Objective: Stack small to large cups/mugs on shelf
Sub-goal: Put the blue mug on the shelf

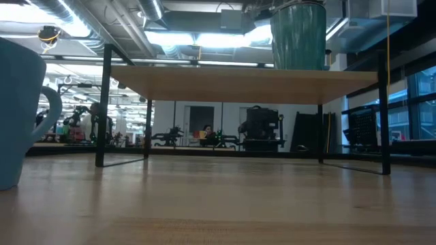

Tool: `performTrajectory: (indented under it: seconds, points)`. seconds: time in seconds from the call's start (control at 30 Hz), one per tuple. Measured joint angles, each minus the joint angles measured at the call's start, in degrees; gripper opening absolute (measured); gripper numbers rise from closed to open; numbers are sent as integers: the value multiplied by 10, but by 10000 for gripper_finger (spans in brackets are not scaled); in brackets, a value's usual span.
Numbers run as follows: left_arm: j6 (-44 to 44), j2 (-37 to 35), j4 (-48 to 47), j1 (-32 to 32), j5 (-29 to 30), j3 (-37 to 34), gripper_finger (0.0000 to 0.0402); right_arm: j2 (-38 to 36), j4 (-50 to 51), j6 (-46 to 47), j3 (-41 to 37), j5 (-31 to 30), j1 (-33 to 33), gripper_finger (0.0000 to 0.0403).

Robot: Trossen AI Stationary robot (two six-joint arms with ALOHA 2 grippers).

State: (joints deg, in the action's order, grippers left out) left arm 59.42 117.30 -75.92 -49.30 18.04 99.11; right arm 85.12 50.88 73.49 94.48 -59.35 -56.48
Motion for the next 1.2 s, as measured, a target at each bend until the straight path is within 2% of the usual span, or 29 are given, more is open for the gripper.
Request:
performTrajectory:
  seconds: [0.2, 0.5, 0.73, 1.2]
  points:
    - [3, 1, 2, -3, -22, -22, 63, 0, 0, 2, 0, 1, 0, 120]
    - [2, 1, 8, -6, -21, -24, 60, 0, 0, 2, 0, 1, 0, 120]
    - [1, 0, 38, -4, -20, -23, 12, 0, 1, 2, 0, 0, 0, 120]
    - [-4, 0, 42, 7, -24, -5, 10, 0, 15, 14, 0, 0, 0, 120]
